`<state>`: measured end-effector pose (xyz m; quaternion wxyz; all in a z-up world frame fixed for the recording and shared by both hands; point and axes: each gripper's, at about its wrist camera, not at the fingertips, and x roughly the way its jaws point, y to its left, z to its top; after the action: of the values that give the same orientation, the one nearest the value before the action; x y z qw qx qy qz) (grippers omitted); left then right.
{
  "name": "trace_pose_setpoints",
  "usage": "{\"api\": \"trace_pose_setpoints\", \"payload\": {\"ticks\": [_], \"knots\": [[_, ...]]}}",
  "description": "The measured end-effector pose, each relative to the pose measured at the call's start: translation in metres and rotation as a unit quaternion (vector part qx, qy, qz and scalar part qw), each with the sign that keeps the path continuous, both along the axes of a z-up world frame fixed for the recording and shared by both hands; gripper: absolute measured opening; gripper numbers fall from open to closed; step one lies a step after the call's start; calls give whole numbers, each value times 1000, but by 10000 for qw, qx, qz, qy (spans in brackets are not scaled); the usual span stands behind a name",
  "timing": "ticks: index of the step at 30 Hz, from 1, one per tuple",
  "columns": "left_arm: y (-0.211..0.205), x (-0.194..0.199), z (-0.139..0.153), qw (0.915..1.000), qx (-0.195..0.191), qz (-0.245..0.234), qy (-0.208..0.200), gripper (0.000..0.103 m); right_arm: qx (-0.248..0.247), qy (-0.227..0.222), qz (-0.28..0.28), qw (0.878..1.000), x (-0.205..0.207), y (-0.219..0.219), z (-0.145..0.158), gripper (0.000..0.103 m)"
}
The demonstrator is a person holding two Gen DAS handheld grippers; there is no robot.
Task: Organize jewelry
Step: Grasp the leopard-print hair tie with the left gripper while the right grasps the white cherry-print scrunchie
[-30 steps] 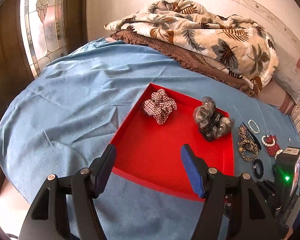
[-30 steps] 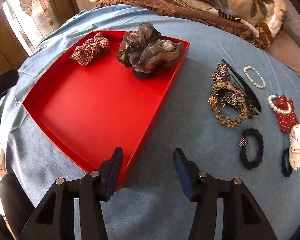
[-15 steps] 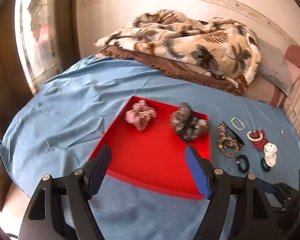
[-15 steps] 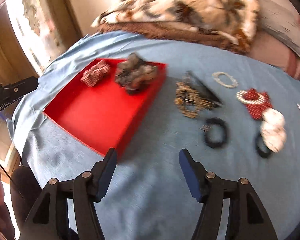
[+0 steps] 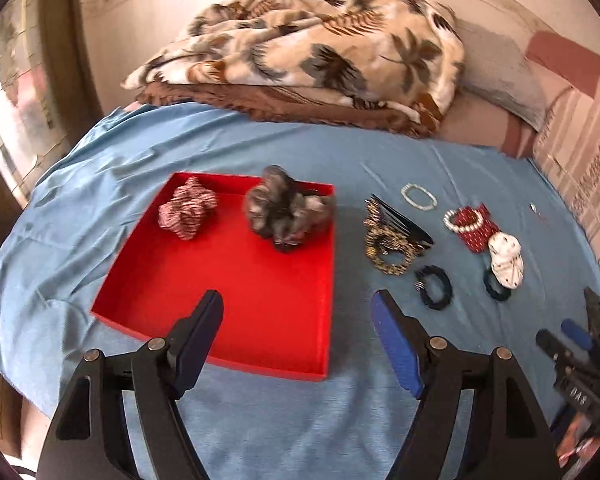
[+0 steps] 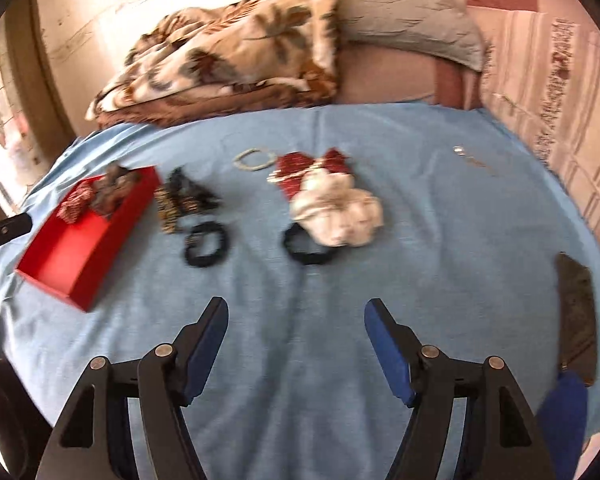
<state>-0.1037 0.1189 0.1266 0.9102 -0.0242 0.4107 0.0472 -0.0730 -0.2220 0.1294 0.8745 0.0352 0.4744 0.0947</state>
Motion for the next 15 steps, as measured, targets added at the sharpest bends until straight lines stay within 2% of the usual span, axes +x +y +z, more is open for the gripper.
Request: {"api": "trace_pose_setpoints", "payload": {"ticks": [3,10,15], "knots": [[-12,11,-3,9999,17,-136,97,75,-45,-16,-141,9999,6,-15,-6,75],[-40,58,-14,9974,-484,-358,385,75,-32,-113,-200,9997,37,-25,-21,75],[-59,95,-30,9951,-682,-453,557,75,24,-204,-281,9994,67,-32,-32,75]]}}
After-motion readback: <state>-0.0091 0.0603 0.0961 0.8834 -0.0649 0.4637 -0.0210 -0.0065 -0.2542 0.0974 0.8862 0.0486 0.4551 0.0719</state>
